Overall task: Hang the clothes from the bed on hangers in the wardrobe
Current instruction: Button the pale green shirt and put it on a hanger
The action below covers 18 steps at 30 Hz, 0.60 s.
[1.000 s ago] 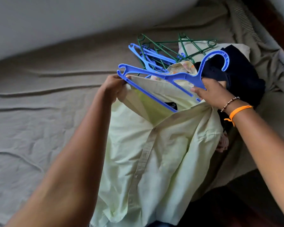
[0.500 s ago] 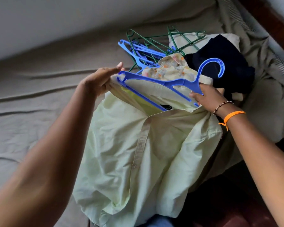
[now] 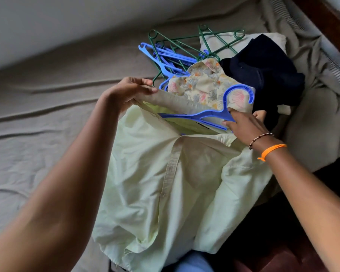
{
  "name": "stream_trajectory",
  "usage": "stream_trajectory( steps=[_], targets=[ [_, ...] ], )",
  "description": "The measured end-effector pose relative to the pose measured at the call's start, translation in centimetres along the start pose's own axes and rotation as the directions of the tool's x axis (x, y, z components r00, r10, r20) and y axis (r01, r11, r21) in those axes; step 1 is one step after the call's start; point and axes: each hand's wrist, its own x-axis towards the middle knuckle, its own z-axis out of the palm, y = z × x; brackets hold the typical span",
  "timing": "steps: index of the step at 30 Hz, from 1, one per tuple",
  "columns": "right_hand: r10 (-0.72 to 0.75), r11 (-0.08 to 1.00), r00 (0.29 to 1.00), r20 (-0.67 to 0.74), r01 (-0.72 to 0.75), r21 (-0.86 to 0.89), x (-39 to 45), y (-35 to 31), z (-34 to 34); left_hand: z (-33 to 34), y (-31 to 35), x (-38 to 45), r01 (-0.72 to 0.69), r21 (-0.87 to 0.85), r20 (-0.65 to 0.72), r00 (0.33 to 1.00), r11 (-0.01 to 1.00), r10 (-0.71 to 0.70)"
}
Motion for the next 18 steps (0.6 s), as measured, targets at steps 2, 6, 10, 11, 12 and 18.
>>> stream_trajectory(
  steps=[2,6,10,11,12,18],
  targets=[
    [0.039,0.999,0.999,-0.022,-0.04,-0.036,-0.2,-0.6,0.7,0.7,0.4,0.2,0.008,0.273,-0.089,0.996,0.962,0.017],
    [0.061,0.997,0.994,0.09,-0.057,-0.042,2.5,-1.4,-0.1,3.5,1.2,0.3,-0.129,0.123,-0.07,0.988,0.984,0.138],
    [0.057,0.998,0.997,-0.058,-0.055,0.023,5.7,-2.9,-1.4,6.8,0.0,-0.7,-0.282,-0.177,-0.091,0.959,0.943,0.269],
    [0.062,0.997,0.992,-0.114,-0.066,-0.031,5.9,-3.2,-1.6,7.7,-1.7,-1.5,-0.308,0.009,-0.197,0.932,0.951,0.304],
    [0.066,0.994,0.986,-0.154,-0.079,-0.079,5.7,-3.4,-1.5,8.6,-4.2,-2.3,-0.264,0.208,-0.299,0.9,0.942,0.318],
    [0.153,0.986,0.846,-0.511,-0.096,0.136,-0.9,-6.4,3.8,13.9,-15.9,-7.8,0.203,0.636,-0.226,0.972,0.744,-0.072]
  ],
)
